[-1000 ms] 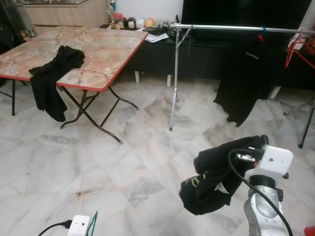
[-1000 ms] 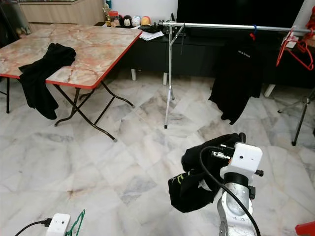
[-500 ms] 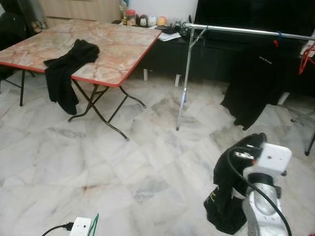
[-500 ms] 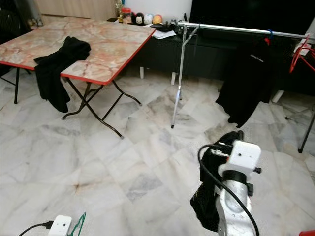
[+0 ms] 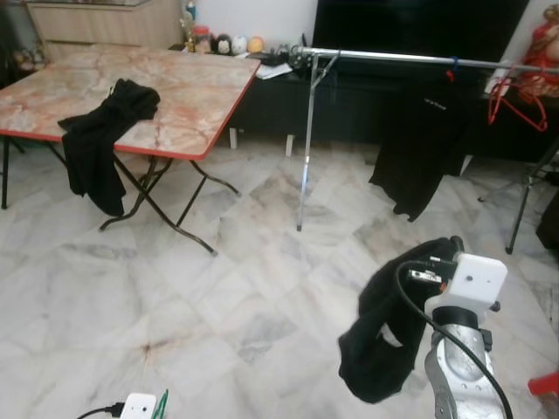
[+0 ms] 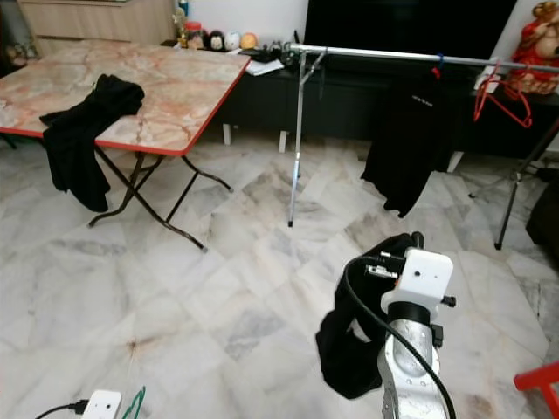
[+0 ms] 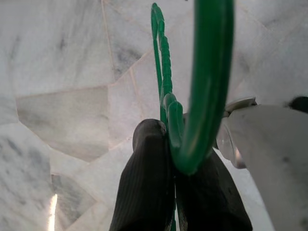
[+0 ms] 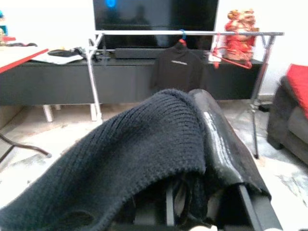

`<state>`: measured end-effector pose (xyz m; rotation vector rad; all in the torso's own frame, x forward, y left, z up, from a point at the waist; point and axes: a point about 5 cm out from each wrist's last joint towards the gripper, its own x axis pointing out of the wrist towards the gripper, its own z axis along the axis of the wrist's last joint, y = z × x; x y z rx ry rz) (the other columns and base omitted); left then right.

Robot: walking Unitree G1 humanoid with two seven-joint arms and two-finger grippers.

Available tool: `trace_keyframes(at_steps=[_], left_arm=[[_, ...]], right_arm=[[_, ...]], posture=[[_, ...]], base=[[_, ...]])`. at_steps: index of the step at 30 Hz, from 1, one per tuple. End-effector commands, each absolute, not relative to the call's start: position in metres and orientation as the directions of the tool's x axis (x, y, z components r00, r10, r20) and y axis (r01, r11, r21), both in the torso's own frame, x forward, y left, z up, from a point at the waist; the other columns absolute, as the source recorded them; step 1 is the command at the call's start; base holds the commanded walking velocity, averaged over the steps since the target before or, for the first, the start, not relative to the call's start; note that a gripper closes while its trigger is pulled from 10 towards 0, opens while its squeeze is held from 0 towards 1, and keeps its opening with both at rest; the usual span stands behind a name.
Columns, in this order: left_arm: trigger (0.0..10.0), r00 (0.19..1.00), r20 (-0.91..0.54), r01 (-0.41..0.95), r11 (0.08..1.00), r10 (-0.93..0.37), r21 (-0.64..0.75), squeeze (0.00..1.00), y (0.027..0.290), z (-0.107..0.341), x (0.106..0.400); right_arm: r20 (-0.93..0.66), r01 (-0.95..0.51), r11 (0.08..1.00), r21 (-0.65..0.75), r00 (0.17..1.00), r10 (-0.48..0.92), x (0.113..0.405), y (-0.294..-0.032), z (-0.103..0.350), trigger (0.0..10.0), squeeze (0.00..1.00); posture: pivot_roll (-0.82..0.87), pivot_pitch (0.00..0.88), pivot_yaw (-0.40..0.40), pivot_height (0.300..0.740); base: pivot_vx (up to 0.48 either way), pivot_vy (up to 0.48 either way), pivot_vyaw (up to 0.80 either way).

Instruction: Hang hanger

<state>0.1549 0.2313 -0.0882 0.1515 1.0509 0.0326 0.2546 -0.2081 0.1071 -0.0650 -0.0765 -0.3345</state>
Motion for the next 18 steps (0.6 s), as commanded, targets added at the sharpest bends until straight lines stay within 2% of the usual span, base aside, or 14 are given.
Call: trace_keyframes(at_steps=[1,8,13,18], left_arm=[[10.0,0.494,-0.863,0.046,0.988,0.104,0.145,0.0,0.233,-0.0882,0.1541],[10.0,0.495,-0.863,0.046,0.989,0.1,0.141,0.0,0.2321,-0.0882,0.1546],[10.0,0.495,-0.863,0.051,0.989,0.098,0.142,0.0,0.2312,-0.0883,0.1548],[10.0,0.494,-0.864,0.057,0.988,0.099,0.145,0.0,0.2316,-0.0884,0.1545]], right_arm=[[0.117,0.342,0.938,-0.048,0.935,-0.335,0.2556,-0.2107,0.1152,10.0,0.0],[0.097,0.35,0.936,-0.044,0.934,-0.344,0.2566,-0.2115,0.1127,10.0,0.0],[0.073,0.354,0.934,-0.051,0.934,-0.35,0.2581,-0.2125,0.1103,10.0,0.0],[0.086,0.345,0.937,-0.058,0.937,-0.339,0.2585,-0.2113,0.1121,10.0,0.0]], posture=[[-0.04,0.0,-0.023,0.74],[-0.03,0.0,-0.023,0.74],[-0.03,0.0,-0.023,0.74],[-0.03,0.0,-0.024,0.74]], base=[[0.0,0.289,0.0],[0.0,0.291,0.0],[0.0,0.292,-0.6],[0.0,0.29,0.0]])
